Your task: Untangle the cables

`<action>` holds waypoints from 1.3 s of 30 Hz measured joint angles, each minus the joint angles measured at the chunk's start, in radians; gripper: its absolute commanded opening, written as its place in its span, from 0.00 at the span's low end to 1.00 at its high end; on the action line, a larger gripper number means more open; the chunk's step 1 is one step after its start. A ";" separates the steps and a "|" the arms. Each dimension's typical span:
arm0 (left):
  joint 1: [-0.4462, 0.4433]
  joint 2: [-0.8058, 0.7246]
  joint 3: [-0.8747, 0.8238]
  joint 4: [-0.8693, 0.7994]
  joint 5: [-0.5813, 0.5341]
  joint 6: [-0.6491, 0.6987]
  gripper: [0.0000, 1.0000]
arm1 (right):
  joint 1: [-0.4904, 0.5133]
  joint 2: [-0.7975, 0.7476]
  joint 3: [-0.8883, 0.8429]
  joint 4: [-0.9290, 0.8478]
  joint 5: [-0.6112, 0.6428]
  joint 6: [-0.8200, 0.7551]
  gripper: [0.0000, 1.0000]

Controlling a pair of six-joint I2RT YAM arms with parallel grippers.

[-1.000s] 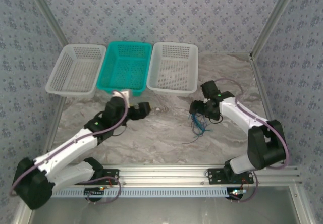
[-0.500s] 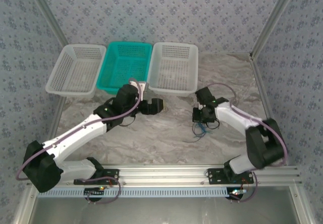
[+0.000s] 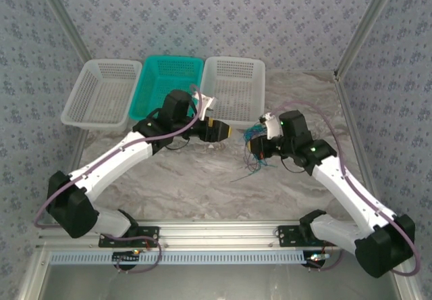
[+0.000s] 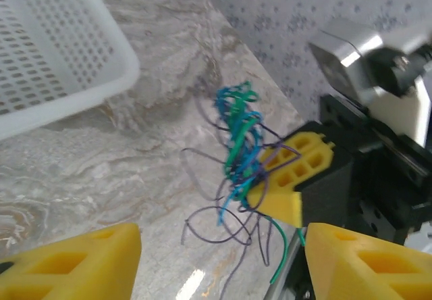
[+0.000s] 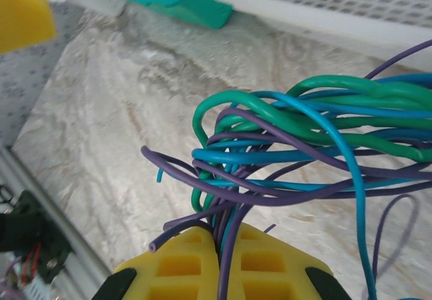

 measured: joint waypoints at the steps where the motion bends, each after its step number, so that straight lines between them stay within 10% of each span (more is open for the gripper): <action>1: -0.009 0.006 0.000 -0.002 0.008 0.013 0.60 | 0.006 0.018 0.008 -0.002 -0.017 -0.001 0.00; 10: -0.049 0.091 -0.001 0.018 0.034 0.068 0.42 | 0.066 0.079 0.045 -0.001 -0.106 -0.003 0.00; 14: -0.051 0.106 -0.016 0.041 0.008 0.060 0.00 | 0.076 0.087 0.047 0.002 -0.111 -0.003 0.00; 25: -0.064 0.033 -0.107 0.124 -0.118 0.051 0.00 | 0.057 0.069 0.005 0.054 0.030 0.022 0.00; 39: 0.015 -0.089 -0.165 0.060 -0.216 0.042 0.00 | -0.336 0.051 -0.252 -0.019 0.238 0.229 0.14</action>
